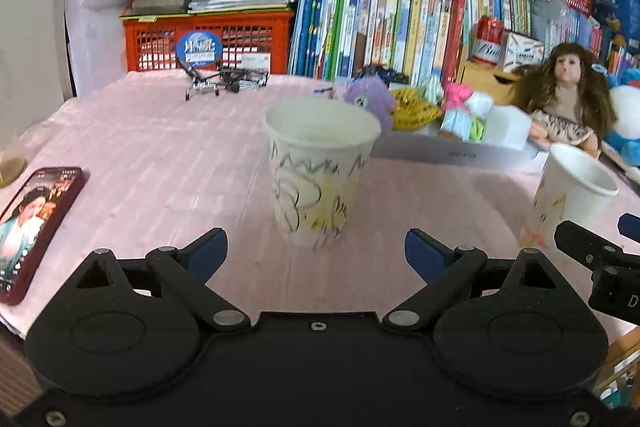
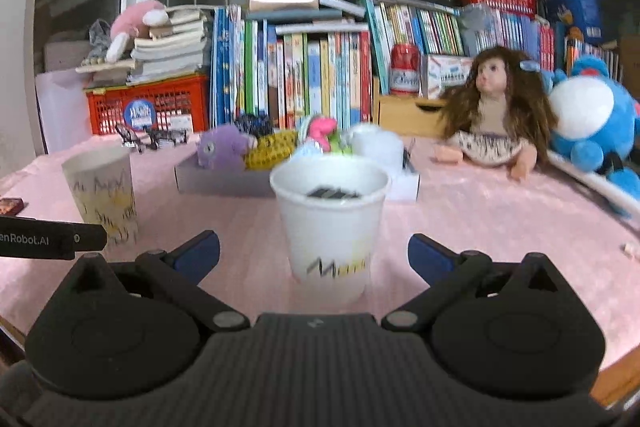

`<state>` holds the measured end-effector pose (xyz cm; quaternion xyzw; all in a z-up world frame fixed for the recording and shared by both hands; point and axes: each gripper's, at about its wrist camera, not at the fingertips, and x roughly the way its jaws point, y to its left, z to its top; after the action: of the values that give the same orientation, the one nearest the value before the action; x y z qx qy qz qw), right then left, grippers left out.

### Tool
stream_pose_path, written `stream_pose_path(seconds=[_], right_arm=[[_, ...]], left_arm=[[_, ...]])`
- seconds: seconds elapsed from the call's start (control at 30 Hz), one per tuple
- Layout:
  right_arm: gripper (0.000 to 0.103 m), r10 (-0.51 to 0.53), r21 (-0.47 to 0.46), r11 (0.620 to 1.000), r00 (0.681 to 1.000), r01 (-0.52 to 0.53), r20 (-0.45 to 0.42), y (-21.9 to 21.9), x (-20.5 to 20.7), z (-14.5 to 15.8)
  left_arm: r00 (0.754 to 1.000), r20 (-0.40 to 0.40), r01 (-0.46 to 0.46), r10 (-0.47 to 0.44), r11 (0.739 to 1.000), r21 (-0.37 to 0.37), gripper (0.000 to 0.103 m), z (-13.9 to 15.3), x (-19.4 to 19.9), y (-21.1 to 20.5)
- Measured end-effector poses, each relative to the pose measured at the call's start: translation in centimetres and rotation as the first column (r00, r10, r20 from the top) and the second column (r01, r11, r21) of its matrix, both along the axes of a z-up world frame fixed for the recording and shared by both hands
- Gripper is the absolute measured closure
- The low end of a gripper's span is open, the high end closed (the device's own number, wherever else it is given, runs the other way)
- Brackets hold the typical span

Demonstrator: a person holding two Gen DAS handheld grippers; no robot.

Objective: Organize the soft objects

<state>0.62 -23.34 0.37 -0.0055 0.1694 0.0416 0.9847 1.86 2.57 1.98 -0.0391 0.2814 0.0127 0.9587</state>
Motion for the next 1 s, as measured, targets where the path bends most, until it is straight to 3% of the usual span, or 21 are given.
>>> stream_pose_path(seconds=[0.4, 0.63, 1.0], right_arm=[[0.000, -0.019, -0.008, 1.000, 0.994, 0.018, -0.109, 0.4, 0.5, -2.9], [0.000, -0.012, -0.023, 1.000, 0.989, 0.008, -0.148, 0.8, 0.9, -3.6], [0.000, -0.020, -0.028, 0.999, 0.987, 0.016, -0.160, 1.0, 1.4, -3.7]], left_arm=[[0.997, -0.074, 0.004, -0.002, 0.999, 0.032, 0.008, -2.8, 0.2, -0.9], [0.997, -0.078, 0.016, -0.010, 0.997, 0.078, 0.006, -3.2, 0.4, -1.6], [0.996, -0.088, 0.033, -0.026, 0.997, 0.076, 0.000, -3.3, 0.8, -1.5]])
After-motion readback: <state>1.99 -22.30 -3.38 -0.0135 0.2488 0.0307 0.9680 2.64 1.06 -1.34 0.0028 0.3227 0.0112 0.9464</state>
